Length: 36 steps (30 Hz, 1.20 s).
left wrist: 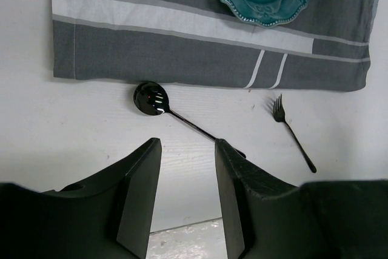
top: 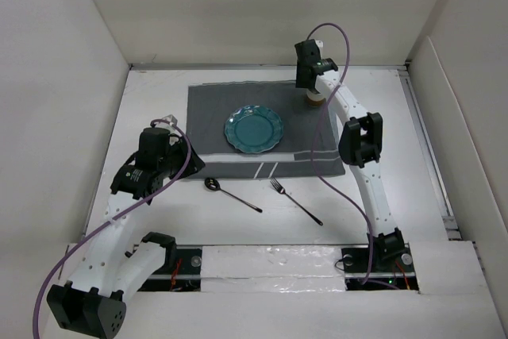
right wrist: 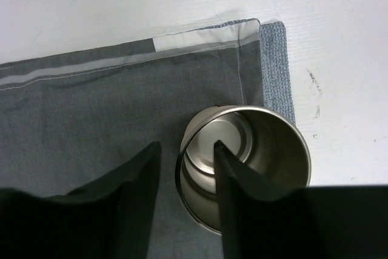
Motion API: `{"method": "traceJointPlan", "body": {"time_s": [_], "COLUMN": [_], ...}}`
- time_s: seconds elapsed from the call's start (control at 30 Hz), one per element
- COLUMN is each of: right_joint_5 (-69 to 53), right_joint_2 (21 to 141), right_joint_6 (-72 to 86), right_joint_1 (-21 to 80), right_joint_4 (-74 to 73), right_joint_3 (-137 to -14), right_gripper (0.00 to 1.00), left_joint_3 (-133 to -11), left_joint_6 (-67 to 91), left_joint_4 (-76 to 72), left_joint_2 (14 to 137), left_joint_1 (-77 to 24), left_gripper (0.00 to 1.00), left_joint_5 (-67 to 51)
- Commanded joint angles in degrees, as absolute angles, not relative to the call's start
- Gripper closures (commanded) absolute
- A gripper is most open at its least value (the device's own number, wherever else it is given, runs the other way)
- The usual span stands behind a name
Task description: Set the dinner table for one person
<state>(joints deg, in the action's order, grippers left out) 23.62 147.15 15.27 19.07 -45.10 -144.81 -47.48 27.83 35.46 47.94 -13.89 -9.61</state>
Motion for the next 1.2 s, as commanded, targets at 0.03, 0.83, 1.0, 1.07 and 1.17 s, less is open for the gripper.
{"method": "traceJointPlan", "body": {"time_s": [0.03,0.83,1.0,1.07,1.17], "right_joint_5": [25.3,2.6,4.5,4.7,5.6], "right_joint_2": [142.9,87.8,96.1,100.1,103.8], "right_joint_6": [15.6,25.3,21.5,19.1,16.2], "right_joint_1": [19.3,58.3,61.3,63.1,65.4], "right_joint_4": [-43.9,-16.2,-15.8,-16.6,-17.9], "right_joint_3": [-148.2,-65.4,-68.6,-70.8,-75.1], "right_gripper": [0.44,0.47,0.42,0.43,0.43], "left_joint_3": [-48.1,-66.3,-67.6,-67.2,-66.8], "left_joint_6": [27.2,29.0,30.0,30.6,31.1], "left_joint_4": [33.7,26.0,28.2,29.4,31.8], "left_joint_2": [47.7,50.7,49.2,47.7,45.9], "left_joint_1": [-14.2,-14.2,-14.2,-14.2,-14.2], "left_gripper": [0.62,0.79,0.75,0.75,0.74], "left_joint_5": [-9.7,-6.6,-5.1,-4.1,-2.3]}}
